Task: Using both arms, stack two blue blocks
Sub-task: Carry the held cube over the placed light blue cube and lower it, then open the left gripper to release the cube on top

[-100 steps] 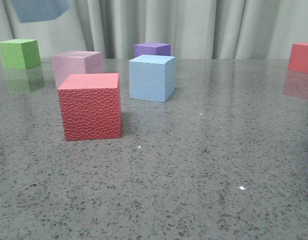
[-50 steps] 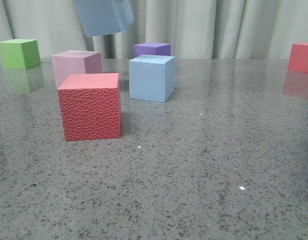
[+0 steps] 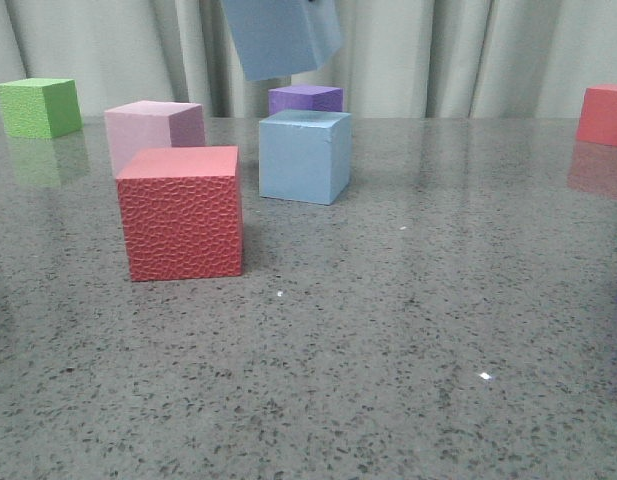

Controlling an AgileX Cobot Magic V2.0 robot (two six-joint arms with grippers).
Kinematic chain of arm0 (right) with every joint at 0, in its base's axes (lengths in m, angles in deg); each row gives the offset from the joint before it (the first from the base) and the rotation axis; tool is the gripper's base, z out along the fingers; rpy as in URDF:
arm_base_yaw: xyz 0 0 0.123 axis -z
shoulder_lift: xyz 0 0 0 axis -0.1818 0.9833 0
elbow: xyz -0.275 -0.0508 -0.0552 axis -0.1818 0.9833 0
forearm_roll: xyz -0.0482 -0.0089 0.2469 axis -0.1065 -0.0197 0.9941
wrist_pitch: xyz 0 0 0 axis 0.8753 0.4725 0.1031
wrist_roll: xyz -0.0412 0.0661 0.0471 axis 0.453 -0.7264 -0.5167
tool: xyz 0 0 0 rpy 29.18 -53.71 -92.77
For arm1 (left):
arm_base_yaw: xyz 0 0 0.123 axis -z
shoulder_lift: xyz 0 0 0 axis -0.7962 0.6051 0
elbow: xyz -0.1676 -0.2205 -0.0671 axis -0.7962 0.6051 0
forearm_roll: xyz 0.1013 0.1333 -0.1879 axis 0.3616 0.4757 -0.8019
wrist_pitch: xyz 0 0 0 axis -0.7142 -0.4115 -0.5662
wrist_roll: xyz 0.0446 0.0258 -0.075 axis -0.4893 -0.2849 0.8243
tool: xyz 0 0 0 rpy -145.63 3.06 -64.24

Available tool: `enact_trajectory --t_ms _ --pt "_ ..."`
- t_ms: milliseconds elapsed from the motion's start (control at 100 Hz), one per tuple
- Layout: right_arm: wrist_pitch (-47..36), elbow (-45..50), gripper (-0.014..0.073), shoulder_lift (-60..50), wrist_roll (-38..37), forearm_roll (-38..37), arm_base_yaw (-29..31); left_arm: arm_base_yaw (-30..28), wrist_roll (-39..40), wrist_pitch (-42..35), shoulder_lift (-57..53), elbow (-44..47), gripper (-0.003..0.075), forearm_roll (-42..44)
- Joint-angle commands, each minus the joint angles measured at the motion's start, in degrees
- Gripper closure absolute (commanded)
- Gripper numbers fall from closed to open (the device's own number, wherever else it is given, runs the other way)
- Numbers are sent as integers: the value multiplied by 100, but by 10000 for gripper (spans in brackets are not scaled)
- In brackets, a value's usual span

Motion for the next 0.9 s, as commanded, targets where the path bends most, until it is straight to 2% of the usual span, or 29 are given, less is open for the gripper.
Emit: enact_trajectory --t_ms 0,740,810,890 --pt "-422 -139 -37 -16 50 -129 14 100 28 74 -263 -192 570 -77" --pt "-422 -139 -37 -16 50 -129 14 114 28 74 37 -192 568 -155" --pt "-422 -139 -37 -16 50 -129 14 114 28 74 37 -192 538 -155" --pt "-422 -139 -37 -16 50 -129 14 114 28 74 37 -192 435 -261"
